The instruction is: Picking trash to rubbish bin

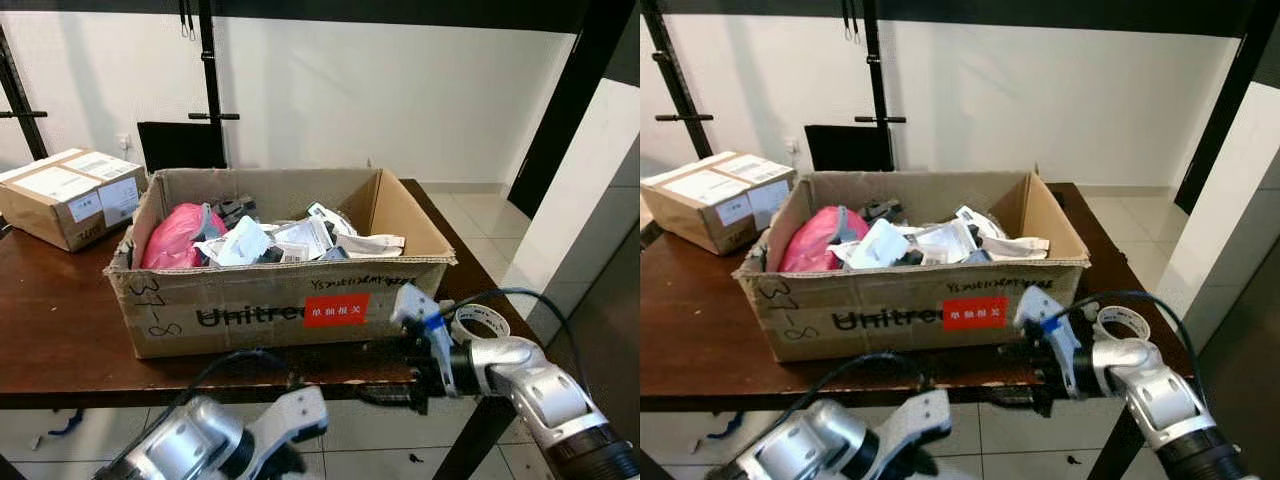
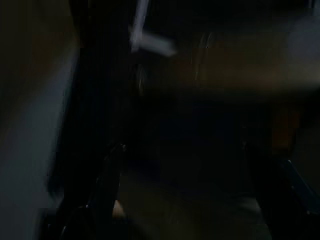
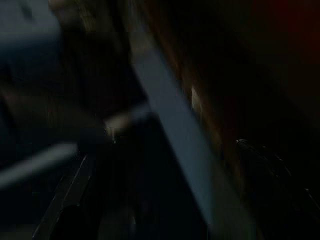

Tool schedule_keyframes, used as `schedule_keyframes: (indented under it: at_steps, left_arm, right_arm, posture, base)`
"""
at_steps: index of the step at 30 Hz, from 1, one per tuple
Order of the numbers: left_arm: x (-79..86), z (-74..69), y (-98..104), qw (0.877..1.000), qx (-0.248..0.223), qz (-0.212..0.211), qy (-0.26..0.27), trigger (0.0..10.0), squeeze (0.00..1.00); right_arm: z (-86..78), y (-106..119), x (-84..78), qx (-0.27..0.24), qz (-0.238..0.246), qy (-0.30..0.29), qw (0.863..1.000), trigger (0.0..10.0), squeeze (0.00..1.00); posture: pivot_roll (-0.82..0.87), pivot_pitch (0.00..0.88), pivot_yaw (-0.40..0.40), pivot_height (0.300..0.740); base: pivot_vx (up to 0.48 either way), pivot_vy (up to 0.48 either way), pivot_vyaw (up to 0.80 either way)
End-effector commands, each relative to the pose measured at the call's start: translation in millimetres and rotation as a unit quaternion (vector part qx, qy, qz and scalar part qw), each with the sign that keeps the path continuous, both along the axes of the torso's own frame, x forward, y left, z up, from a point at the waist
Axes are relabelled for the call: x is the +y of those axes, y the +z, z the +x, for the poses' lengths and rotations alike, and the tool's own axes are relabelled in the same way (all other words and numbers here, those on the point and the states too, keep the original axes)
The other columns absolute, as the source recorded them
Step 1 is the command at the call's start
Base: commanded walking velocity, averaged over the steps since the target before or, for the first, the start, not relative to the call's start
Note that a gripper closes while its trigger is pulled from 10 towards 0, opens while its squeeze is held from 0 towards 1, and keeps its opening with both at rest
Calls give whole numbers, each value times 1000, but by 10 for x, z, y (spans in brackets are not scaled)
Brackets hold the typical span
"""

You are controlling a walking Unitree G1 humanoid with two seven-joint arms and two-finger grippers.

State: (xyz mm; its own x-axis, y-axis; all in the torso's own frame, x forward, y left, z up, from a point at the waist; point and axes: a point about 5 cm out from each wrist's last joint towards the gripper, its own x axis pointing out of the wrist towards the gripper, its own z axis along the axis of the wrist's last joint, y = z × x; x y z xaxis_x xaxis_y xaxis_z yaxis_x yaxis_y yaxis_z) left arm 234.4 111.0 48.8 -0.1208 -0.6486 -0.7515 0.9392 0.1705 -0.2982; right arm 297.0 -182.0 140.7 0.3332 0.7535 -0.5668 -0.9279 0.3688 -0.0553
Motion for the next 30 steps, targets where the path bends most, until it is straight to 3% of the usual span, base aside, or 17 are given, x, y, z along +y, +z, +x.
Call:
schedule_keyframes:
  at_steps: [1,6,9,11,12,13,16,19,20,21,22,23,24,25,29,30]
  left_arm:
    - [139,-112,-181,999,20,46,-1,10000,0]
    - [295,-188,-404,995,37,72,63,10000,0]
    - [391,-88,-547,983,-7,114,143,10000,0]
    - [407,-71,-572,980,-14,120,161,10000,0]
    - [419,-56,-605,976,-21,120,183,10000,0]
    - [460,-70,-723,962,-25,126,240,10000,0]
    - [515,-127,-850,950,-32,149,273,10000,0]
    - [547,-145,-952,932,-73,153,320,10000,0]
    - [547,-145,-952,932,-73,153,320,10000,0]
    - [552,-143,-970,925,-84,149,338,10000,0]
    - [611,-168,-1034,888,-82,138,431,10000,0]
    - [646,-196,-1067,869,-78,136,469,10000,0]
    - [646,-196,-1067,869,-78,136,469,10000,0]
    - [701,-266,-1122,845,-67,141,512,10000,0]
    - [747,-333,-1171,831,-56,146,534,10000,0]
    - [791,-376,-1200,816,-50,145,557,10000,0]
  right_arm:
    - [-50,-162,-32,14,-50,13,999,10000,0]
    - [-133,-376,-54,48,-82,19,995,10000,0]
    - [-183,-534,-79,70,-108,19,992,10000,0]
    - [-194,-573,-87,74,-114,19,991,10000,0]
    - [-213,-633,-95,81,-121,20,989,10000,0]
    - [-267,-804,-98,100,-131,13,986,10000,0]
    - [-291,-974,-93,108,-143,-10,984,10000,0]
    - [-333,-1152,-71,124,-147,-38,981,10000,0]
    - [-333,-1152,-71,124,-147,-38,981,10000,0]
    - [-346,-1200,-66,130,-146,-49,979,10000,0]
    - [-437,-1386,-69,153,-155,-80,973,10000,0]
    - [-502,-1485,-74,166,-164,-92,968,10000,0]
    - [-502,-1485,-74,166,-164,-92,968,10000,0]
    - [-631,-1654,-84,179,-184,-110,960,10000,0]
    - [-758,-1820,-114,190,-206,-146,949,10000,0]
    - [-856,-1940,-128,184,-222,-180,940,10000,0]
  posture:
    - [45,45,-44,740]
    - [49,47,-47,740]
    - [49,47,-47,740]
    - [49,47,-47,740]
    - [49,47,-47,740]
    - [49,47,-47,740]
    - [48,50,-47,740]
    - [49,51,-48,740]
    - [49,51,-48,740]
    - [49,51,-48,740]
    - [52,52,-54,740]
    - [54,51,-57,740]
    - [54,51,-57,740]
    - [54,51,-57,740]
    - [58,48,-63,740]
    - [59,47,-63,740]
  base:
    - [0,0,0]
    - [0,0,0]
    - [0,0,0]
    - [0,0,0]
    - [0,0,0]
    - [0,0,0]
    - [0,0,0]
    - [0,0,0]
    - [0,0,0]
    - [0,0,0]
    - [0,0,0]
    - [0,0,0]
    - [0,0,0]
    - [0,0,0]
    - [0,0,0]
    - [0,0,0]
